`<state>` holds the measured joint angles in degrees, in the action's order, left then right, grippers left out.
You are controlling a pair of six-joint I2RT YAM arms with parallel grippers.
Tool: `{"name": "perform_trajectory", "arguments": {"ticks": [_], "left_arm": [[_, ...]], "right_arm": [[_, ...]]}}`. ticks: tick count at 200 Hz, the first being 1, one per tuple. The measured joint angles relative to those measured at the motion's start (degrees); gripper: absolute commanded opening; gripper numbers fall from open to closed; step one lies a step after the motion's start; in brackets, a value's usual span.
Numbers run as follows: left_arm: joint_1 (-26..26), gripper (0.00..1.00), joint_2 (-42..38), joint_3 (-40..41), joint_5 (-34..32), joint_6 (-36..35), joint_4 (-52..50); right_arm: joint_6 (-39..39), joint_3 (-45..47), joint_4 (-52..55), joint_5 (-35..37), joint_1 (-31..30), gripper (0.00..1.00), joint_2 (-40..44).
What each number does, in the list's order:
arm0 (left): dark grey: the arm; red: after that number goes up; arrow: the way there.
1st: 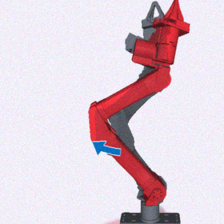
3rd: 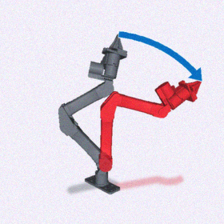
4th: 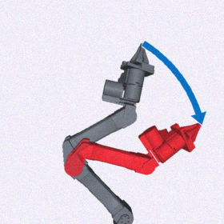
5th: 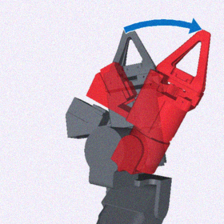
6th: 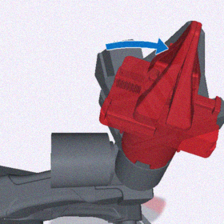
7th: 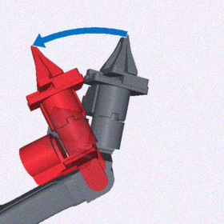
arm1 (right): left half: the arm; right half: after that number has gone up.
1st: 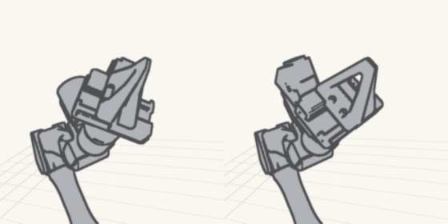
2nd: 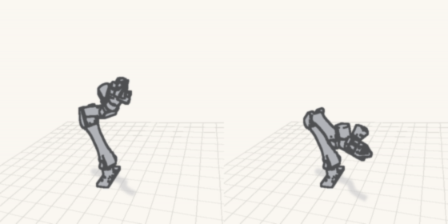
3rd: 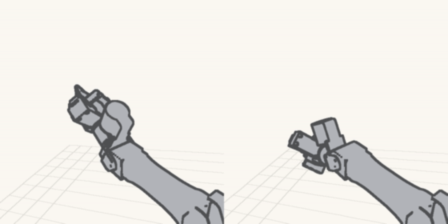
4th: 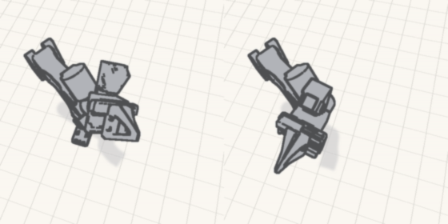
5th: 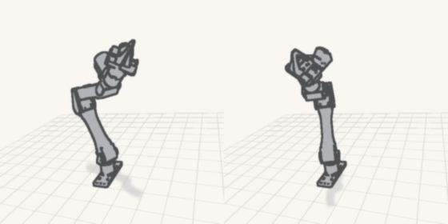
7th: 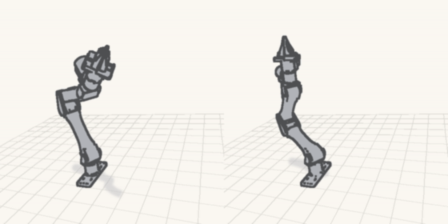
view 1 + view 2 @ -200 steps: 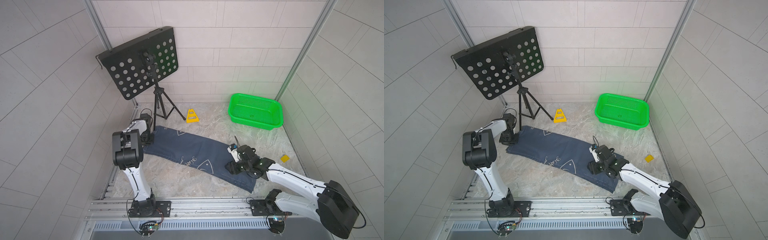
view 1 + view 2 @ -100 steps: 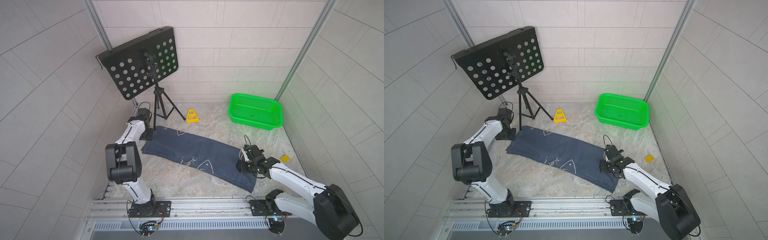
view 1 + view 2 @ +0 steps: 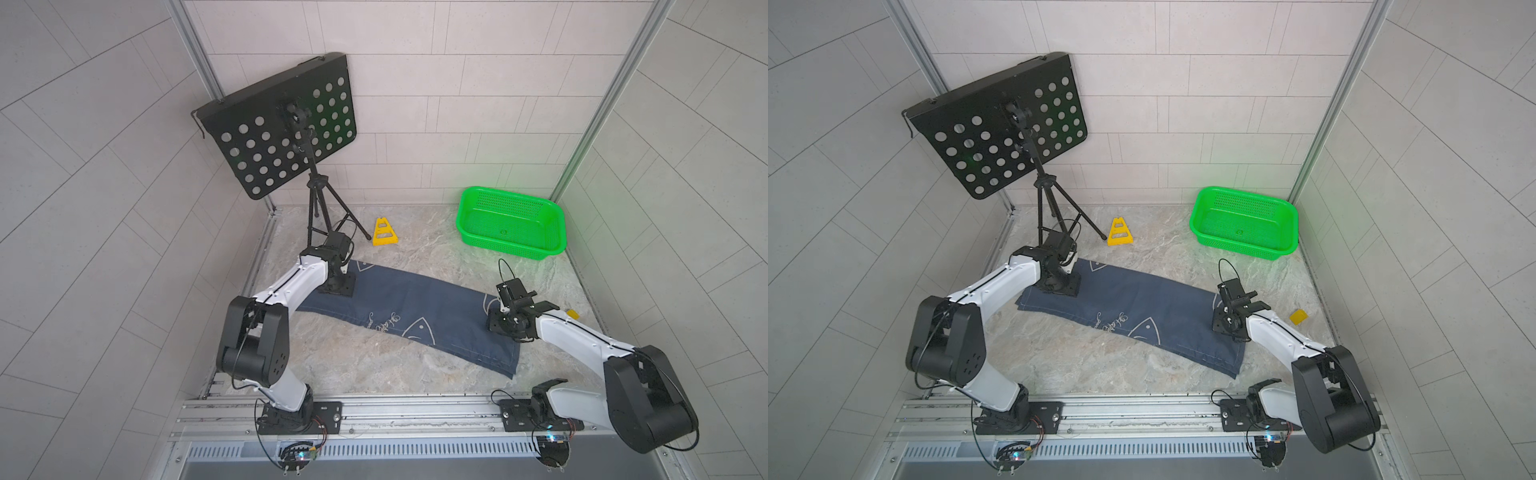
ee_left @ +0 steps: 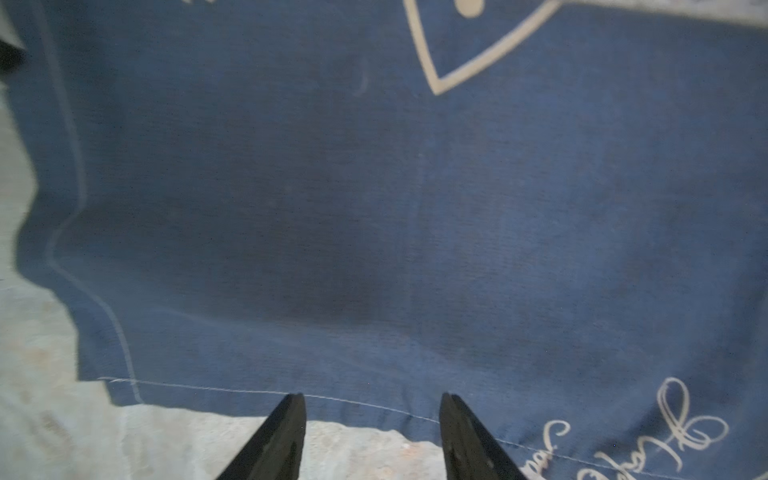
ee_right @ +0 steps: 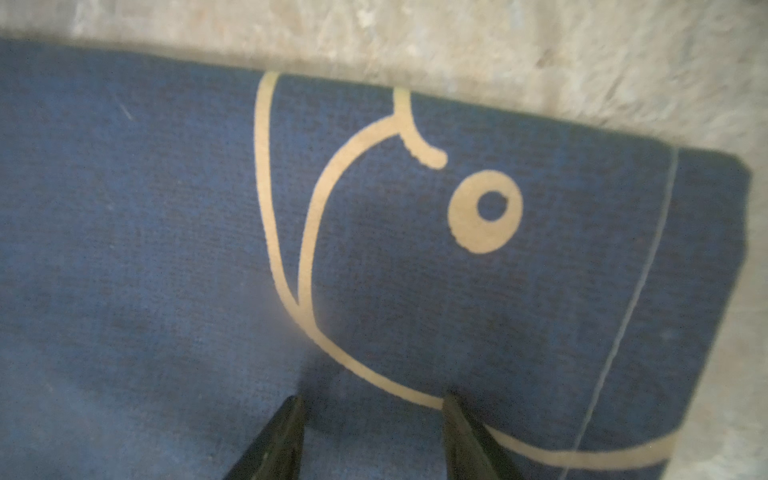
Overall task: Roll up the pillowcase
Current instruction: Adjust the pillowcase at the center of the board.
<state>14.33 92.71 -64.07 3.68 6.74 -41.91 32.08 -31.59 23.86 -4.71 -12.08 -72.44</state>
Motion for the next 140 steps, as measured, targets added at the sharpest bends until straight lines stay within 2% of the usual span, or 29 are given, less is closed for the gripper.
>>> {"name": "perform_trajectory", "arguments": {"ticks": [35,84,105,140], "left_arm": [[1.25,0.59,2.75,0.11,2.97,1.70,3.23],[1.25,0.58,6.25,1.36,2.71,0.98,6.91],[1.25,0.58,8.57,1.36,2.03,-0.15,8.59],[1.22,0.58,10.75,0.70,0.59,-1.53,9.05]], "right_arm": [[-0.83,-2.89,-0.04,-0.59,3.82,0.58,-3.76],[-2.97,-7.43,2.08,-1.40,6.12,0.62,-7.50],[-4.61,-8.85,5.16,-1.03,6.25,0.65,-5.22],[-5.27,-8.31,9.81,0.59,8.76,0.67,5.95]]}}
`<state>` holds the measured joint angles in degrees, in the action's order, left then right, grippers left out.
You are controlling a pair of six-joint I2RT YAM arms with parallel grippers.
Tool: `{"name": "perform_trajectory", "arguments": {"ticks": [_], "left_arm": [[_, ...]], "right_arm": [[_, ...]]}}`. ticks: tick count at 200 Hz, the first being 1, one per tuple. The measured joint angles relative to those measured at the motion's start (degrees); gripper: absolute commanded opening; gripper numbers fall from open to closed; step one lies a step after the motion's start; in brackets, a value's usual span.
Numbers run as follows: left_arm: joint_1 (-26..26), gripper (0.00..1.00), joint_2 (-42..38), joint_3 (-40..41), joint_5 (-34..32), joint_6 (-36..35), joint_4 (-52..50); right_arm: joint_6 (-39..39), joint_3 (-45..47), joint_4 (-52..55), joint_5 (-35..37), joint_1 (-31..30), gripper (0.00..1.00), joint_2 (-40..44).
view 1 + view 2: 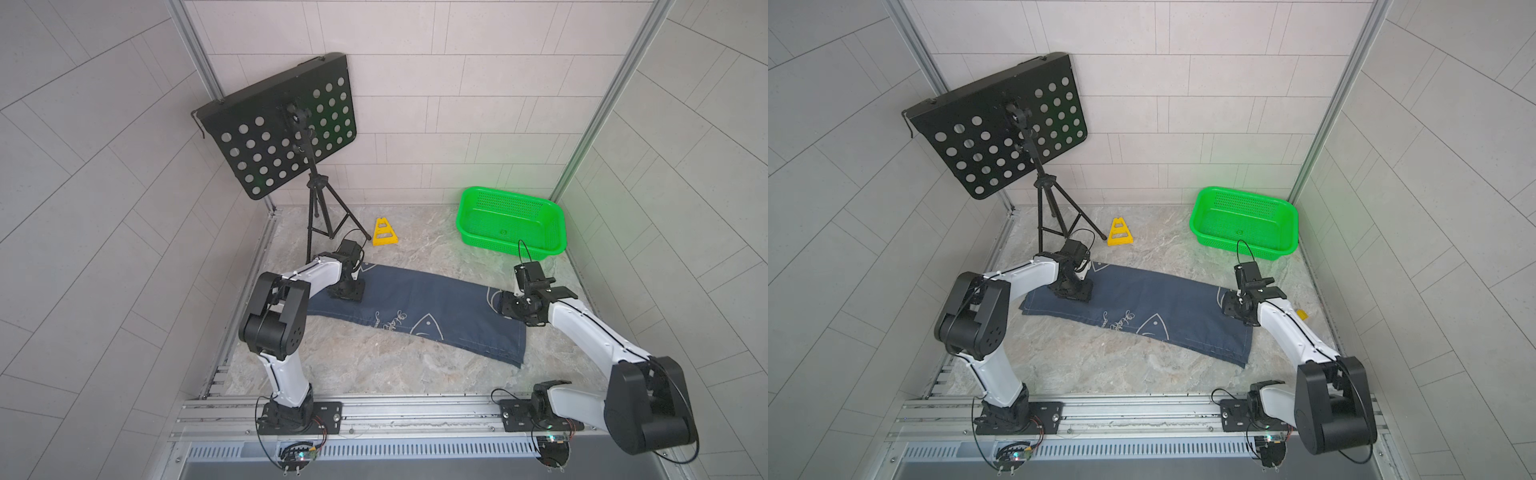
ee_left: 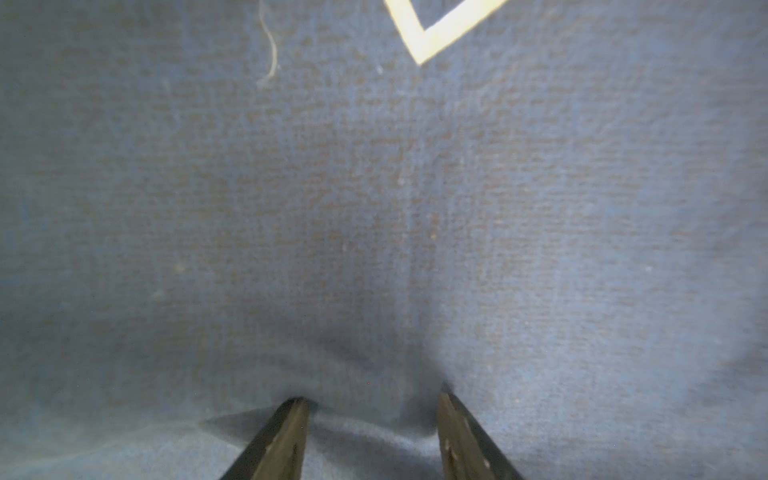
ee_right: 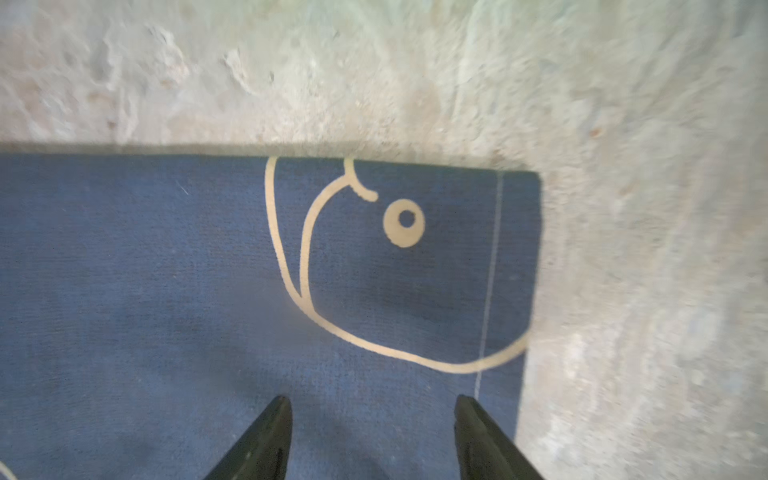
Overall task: Roll up the pillowcase
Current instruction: Adjust the pillowcase at the center of the board, then roll the pillowcase at the center of the board.
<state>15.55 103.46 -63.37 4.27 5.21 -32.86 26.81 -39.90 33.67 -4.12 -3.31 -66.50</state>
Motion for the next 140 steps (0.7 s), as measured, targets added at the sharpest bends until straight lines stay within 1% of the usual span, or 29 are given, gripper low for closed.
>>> {"name": "perform_trajectory", "arguments": {"ticks": [23,36,52,67,84,101,118,140], "left_arm": [[0.09,0.58,-0.59,-0.33,-0.76,-0.57,0.04],[0.66,0.59,-1.86,-0.33,-1.07,-0.79,-0.04],[1.77,0.59,-4.55,-0.35,-1.42,-0.83,0.02],[4.13,0.60,-7.96,-0.68,-0.94,-0.81,0.13],[8.28,0.60,-11.32,-1.44,0.26,-0.72,1.62],[14.08,0.60,-12.94,-2.32,2.19,-0.52,4.26],[20.09,0.60,-12.87,-2.84,4.07,-0.46,7.37],[26.91,0.60,-10.86,-3.39,7.02,-0.31,11.08]], "right_arm": [[-0.13,1.64,1.86,0.42,4.70,0.68,5.05],[-0.22,2.91,2.34,0.33,7.26,0.68,5.88],[-0.20,5.07,2.71,-0.35,8.98,0.69,6.19],[0.66,6.69,2.78,-1.99,10.45,0.68,6.16],[1.95,8.28,1.62,-4.20,12.13,0.66,6.10],[2.40,9.53,0.50,-5.60,13.20,0.64,5.31],[2.60,10.27,-0.83,-7.10,13.84,0.62,4.02],[2.58,10.34,-3.08,-8.61,13.99,0.61,1.51]]}}
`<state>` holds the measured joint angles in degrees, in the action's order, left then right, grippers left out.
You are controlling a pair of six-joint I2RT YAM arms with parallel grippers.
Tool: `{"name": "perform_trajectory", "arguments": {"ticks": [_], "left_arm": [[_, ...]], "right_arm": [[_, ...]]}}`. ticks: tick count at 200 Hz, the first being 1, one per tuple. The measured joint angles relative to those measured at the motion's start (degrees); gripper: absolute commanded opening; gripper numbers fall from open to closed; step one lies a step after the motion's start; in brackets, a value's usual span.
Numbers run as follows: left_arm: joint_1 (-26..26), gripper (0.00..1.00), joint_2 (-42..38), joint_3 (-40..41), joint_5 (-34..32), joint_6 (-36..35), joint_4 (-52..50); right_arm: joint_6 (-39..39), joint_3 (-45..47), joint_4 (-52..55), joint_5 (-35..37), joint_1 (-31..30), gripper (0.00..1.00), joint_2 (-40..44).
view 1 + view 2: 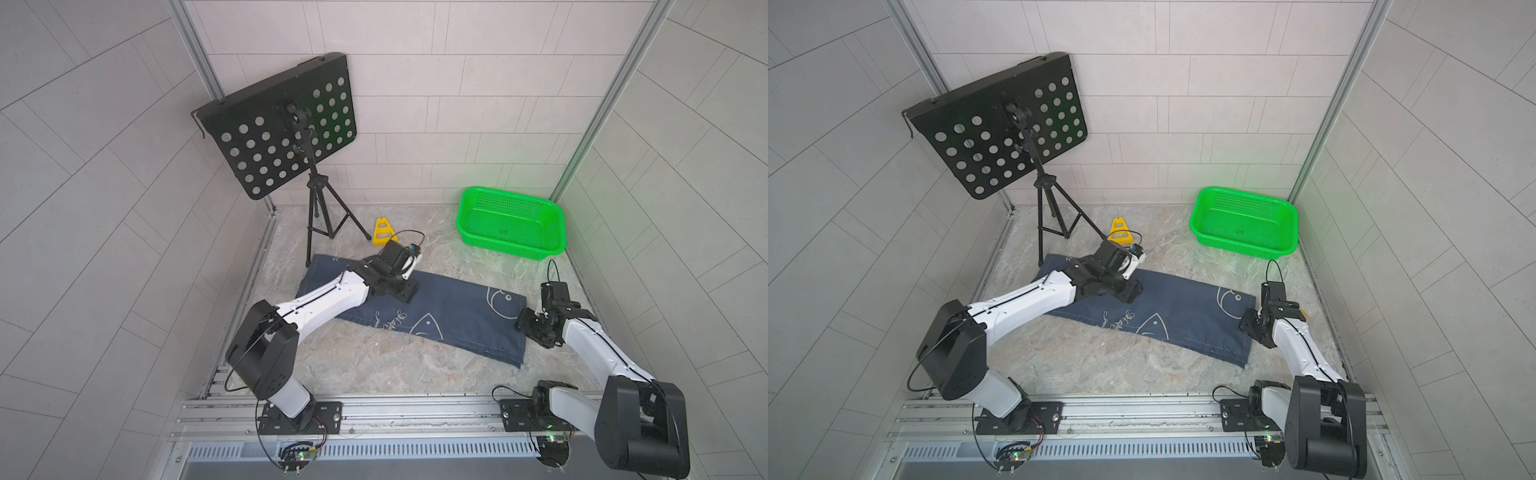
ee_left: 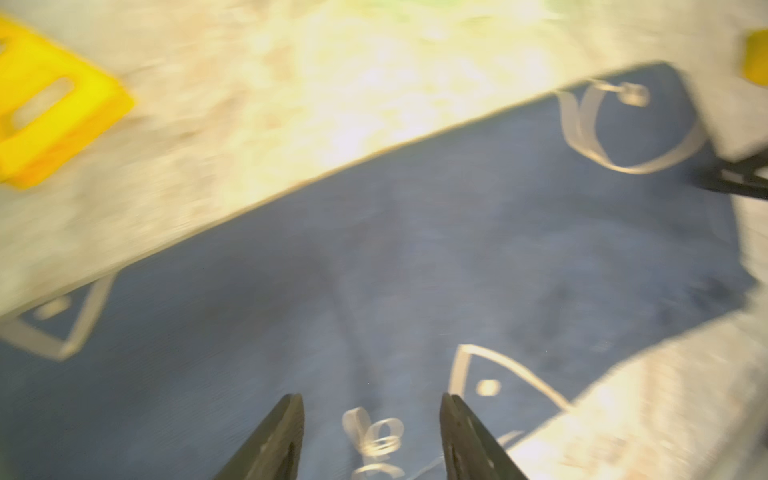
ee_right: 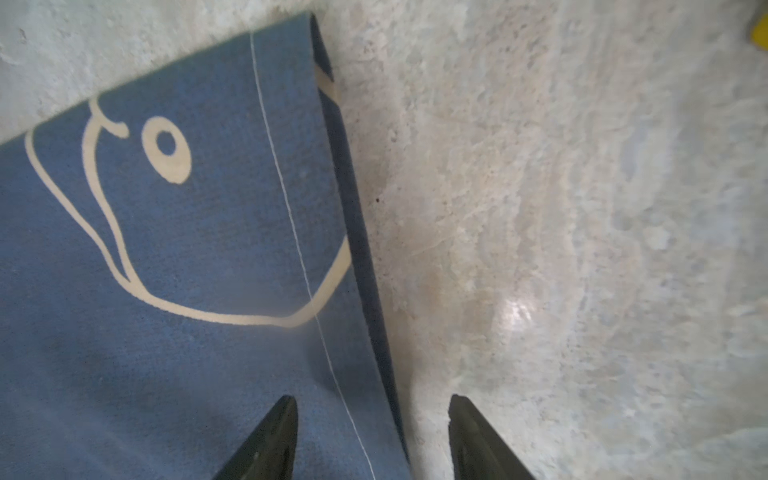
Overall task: Roll up the pillowcase
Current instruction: Roll the pillowcase at the center of the board.
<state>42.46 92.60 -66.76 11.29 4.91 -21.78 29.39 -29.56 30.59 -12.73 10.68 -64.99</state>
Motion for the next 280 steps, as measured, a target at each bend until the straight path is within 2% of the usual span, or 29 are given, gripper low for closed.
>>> {"name": "perform_trajectory", "arguments": {"ticks": [33,60,137,178,219,280], "left_arm": [[8.39,0.61,5.73,-1.75,3.82,-0.48,4.92],[12.76,0.61,11.82,-4.81,6.67,-0.94,7.85],[16.61,0.61,24.65,-13.33,10.60,-2.03,9.46],[16.94,0.61,27.67,-15.87,10.27,-2.40,8.76],[16.65,0.61,27.71,-15.93,9.99,-2.21,7.87],[13.68,0.61,18.43,-12.55,11.39,-1.16,7.69]], "right_arm": [[0.00,-1.14,-3.67,-2.49,0.00,0.55,-4.92],[0.46,-1.31,-7.87,-4.37,0.17,0.46,-6.78],[0.17,1.16,-10.14,-7.58,0.24,0.03,-4.22],[-0.39,-0.66,-7.06,-7.04,-1.05,0.01,-0.70],[3.04,-4.46,-2.62,-5.07,-6.51,0.02,-0.68],[9.44,-9.55,-0.66,-1.92,-15.80,0.07,-4.48]]}}
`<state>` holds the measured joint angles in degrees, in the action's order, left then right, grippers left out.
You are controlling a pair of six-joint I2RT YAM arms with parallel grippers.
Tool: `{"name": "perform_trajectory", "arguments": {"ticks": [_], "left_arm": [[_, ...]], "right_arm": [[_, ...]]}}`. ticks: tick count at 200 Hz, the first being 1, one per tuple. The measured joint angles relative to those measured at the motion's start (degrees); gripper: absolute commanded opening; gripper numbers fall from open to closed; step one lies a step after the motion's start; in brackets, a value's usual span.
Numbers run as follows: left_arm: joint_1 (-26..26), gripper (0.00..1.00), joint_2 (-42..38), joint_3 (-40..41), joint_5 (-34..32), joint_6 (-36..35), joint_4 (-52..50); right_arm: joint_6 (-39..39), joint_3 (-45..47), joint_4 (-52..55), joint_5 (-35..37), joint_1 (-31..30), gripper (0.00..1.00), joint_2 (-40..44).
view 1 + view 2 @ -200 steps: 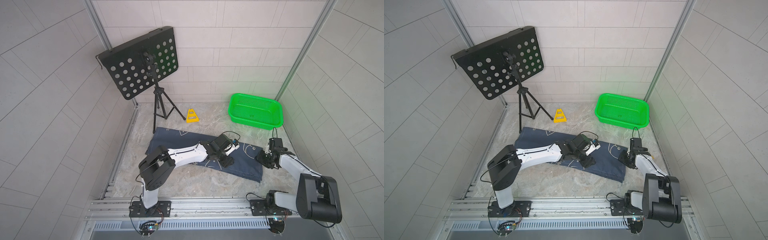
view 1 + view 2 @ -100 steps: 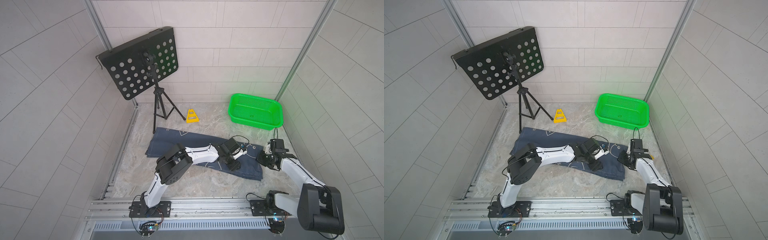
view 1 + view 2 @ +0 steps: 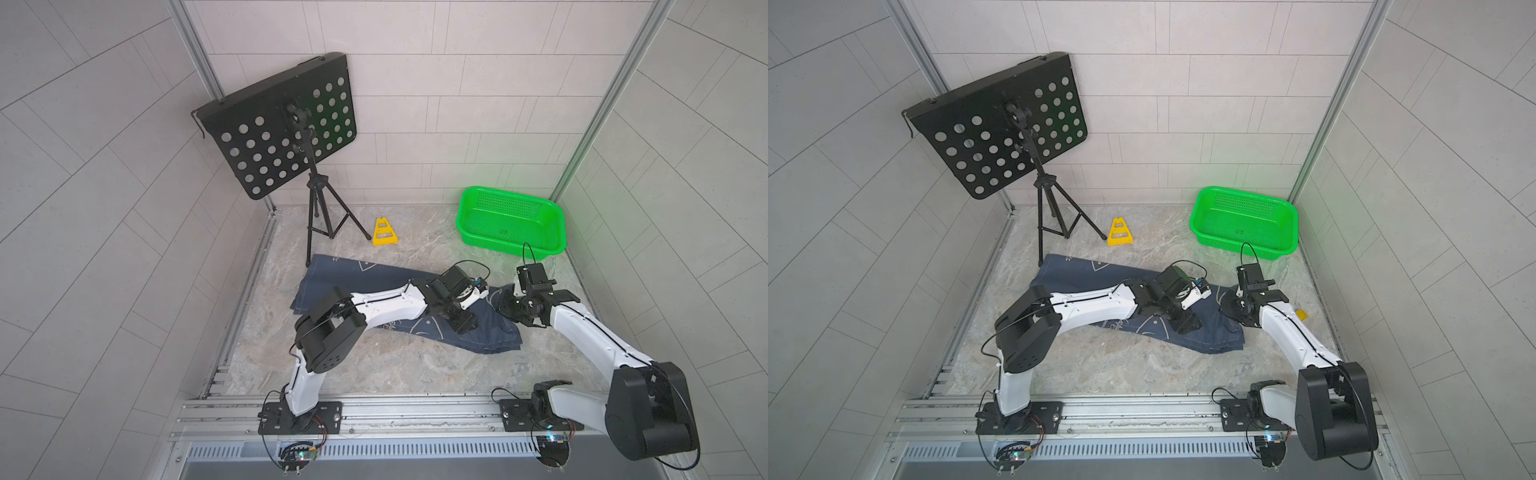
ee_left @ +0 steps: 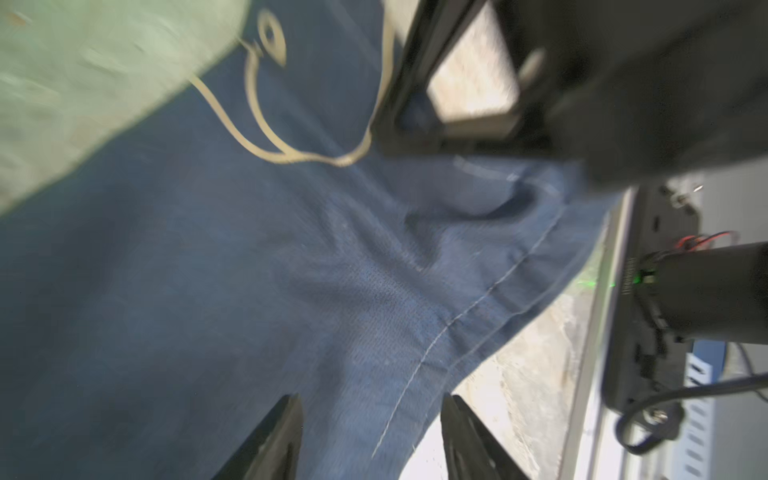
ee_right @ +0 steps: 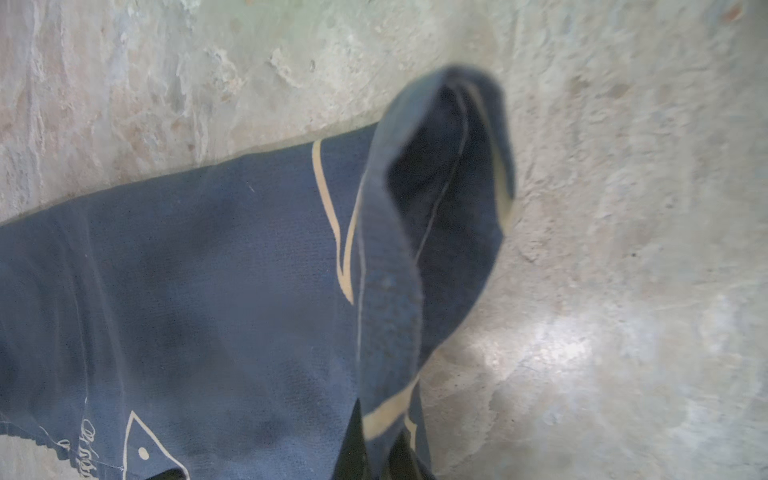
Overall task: Roll up the pillowcase
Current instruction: Roll the pillowcase at the center of the board.
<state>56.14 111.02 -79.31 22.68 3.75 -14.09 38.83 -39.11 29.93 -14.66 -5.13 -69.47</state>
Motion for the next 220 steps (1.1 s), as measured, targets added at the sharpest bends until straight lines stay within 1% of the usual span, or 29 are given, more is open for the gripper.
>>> {"name": "perform_trajectory", "arguments": {"ticks": [30,63,92,102,134,147,162,179,220], "left_arm": [[-2.03,0.61,-4.85,2.21,0.70,1.22,0.13],[-3.65,0.61,-7.89,5.86,0.90,2.25,0.09],[-3.74,0.62,-9.57,8.74,0.81,3.30,0.46],[-3.74,0.62,-10.43,9.99,0.68,3.87,0.72],[-3.74,0.62,-13.79,13.77,0.09,5.60,1.84],[-3.74,0.62,-14.69,14.69,0.09,6.19,2.32],[-3.74,0.62,-15.21,15.69,0.28,7.10,3.23],[-3.74,0.62,-15.23,16.76,0.55,8.07,4.37],[-3.74,0.62,-15.04,17.94,1.66,10.25,6.14]], "right_arm": [[2.47,-1.60,-0.70,0.66,-3.37,0.11,-3.96],[4.28,-4.70,-2.25,1.38,-6.49,0.16,-8.31],[5.70,-8.04,-3.45,1.51,-8.85,0.17,-13.35],[6.38,-8.79,-4.15,1.49,-9.64,0.19,-14.95],[6.99,-10.60,-5.40,1.38,-12.04,0.21,-18.40],[7.23,-10.91,-5.70,1.38,-12.83,0.24,-19.12],[7.67,-10.99,-5.84,1.27,-13.35,0.32,-19.45],[7.52,-11.52,-5.75,0.94,-13.66,0.35,-19.56],[7.61,-12.00,-6.29,-0.74,-13.68,0.44,-19.56]]}}
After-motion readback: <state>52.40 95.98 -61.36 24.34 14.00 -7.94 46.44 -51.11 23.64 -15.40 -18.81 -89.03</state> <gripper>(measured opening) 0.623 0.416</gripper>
